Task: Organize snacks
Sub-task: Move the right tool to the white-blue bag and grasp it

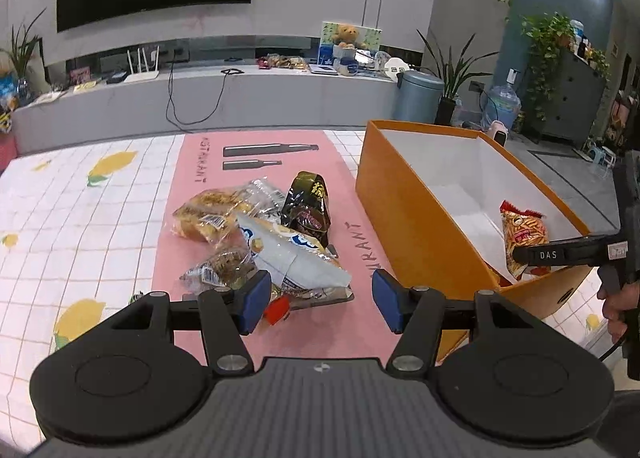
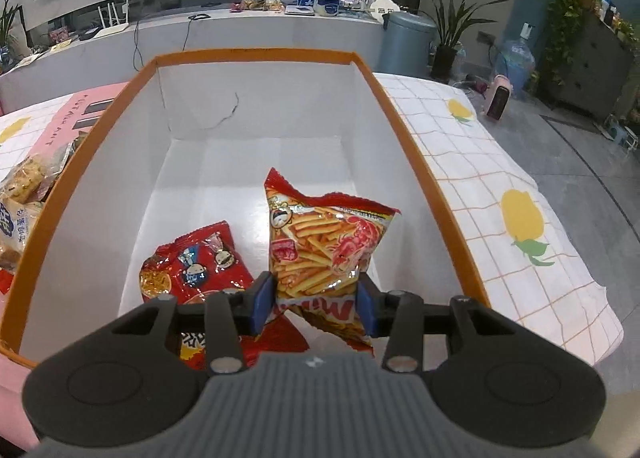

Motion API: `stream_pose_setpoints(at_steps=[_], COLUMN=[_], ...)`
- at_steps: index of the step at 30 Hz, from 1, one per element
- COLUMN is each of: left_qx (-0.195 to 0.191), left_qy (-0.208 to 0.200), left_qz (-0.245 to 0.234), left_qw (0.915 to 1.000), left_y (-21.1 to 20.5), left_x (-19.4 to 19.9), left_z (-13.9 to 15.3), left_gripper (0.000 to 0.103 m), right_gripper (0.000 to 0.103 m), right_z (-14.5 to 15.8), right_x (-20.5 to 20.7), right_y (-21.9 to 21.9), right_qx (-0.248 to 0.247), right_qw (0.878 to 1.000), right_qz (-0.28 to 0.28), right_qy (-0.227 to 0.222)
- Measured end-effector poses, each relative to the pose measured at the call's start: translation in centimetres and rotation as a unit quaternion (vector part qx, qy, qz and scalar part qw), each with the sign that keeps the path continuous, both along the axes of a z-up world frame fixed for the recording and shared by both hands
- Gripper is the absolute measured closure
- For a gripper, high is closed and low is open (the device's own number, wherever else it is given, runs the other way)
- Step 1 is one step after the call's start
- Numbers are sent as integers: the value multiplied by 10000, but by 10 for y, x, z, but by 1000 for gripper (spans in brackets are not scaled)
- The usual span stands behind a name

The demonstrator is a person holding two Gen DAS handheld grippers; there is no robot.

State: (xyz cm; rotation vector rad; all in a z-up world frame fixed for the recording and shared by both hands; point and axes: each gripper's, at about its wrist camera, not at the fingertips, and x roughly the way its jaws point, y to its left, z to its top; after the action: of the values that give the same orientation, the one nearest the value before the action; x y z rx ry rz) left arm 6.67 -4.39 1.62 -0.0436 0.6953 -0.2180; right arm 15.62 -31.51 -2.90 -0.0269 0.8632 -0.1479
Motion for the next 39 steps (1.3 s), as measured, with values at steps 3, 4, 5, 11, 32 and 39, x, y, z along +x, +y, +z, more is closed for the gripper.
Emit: stream_pose_setpoints(at_steps=[3,4,5,11,32,39], left_qx=[-54,-52,-48,-63,-245,-388], left_qy=[44,49,51,46,365,681], left_qz=[48,58,71,138,1131,1338], left_qw=[10000,10000,10000,9999,9926,9879], left_y=[5,5,6,12,92,107], left_x=[1,1,0,-2,12,19], left_z=[-1,-1,-1,0,-3,-12], left_gripper=[34,34,34,34,34,34], right_gripper=[48,44,41,15,13,12], right_z=[2,3,5,22,31,0], right_x=[-3,-6,-7,-23,-87,-66], right_y=[1,3,3,18,143,199], right_qx=[18,65,133,48,1050,248], right_qw=[9999,9998,9997,9960,9317,9324], right_qz=[-78,-77,-77,-42,2054,2603], right_qy=[-98,-147,-206,-889,-2806,-2497])
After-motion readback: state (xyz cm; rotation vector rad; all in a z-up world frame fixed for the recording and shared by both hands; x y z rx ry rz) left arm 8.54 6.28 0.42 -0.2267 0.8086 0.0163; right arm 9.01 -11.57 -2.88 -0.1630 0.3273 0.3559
